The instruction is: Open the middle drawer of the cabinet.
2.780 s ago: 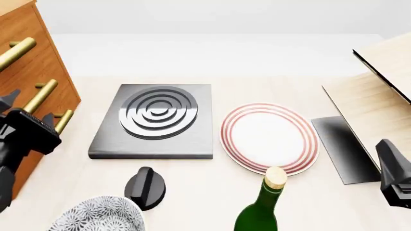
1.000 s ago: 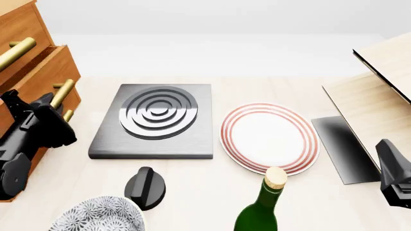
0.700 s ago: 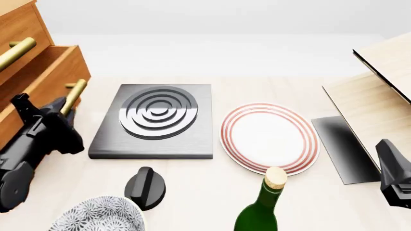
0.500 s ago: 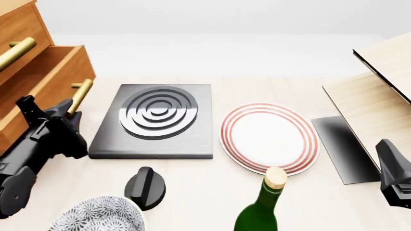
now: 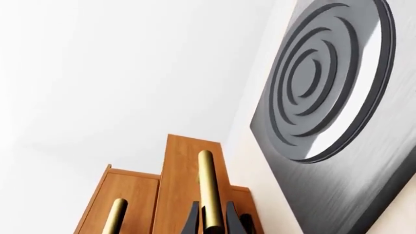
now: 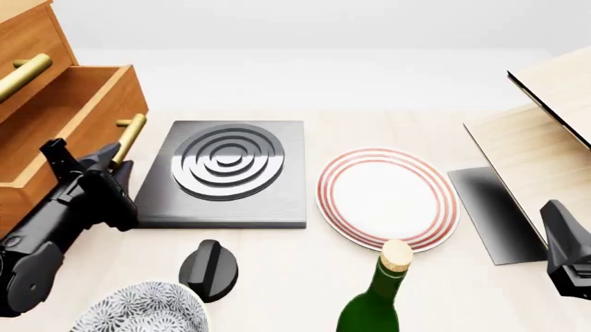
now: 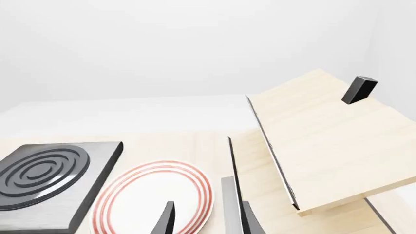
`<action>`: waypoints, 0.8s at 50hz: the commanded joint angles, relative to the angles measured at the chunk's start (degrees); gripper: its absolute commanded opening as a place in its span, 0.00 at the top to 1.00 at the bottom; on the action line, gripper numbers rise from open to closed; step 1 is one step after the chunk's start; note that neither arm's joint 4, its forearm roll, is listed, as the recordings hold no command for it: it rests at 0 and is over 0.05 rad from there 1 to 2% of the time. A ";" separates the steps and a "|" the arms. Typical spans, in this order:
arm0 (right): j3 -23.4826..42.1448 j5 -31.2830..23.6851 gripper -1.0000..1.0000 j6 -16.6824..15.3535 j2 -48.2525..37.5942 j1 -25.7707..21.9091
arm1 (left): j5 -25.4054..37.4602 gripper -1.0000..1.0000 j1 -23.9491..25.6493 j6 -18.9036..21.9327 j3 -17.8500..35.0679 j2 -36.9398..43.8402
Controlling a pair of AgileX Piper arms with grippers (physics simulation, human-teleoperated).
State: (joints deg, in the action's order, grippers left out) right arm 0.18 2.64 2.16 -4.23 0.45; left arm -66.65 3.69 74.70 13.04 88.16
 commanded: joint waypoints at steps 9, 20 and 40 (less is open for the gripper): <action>0.00 0.00 0.00 0.00 0.00 0.00 | -3.24 1.00 1.78 -2.36 2.28 -0.56; 0.00 0.00 0.00 0.00 0.00 0.00 | -3.24 0.00 2.47 -3.30 -2.39 -4.36; 0.00 0.00 0.00 0.00 0.00 0.00 | 28.06 0.00 10.08 -9.13 -13.03 -52.20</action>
State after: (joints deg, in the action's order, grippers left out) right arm 0.18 2.64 2.16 -4.23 0.45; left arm -62.02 10.77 68.06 2.12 65.07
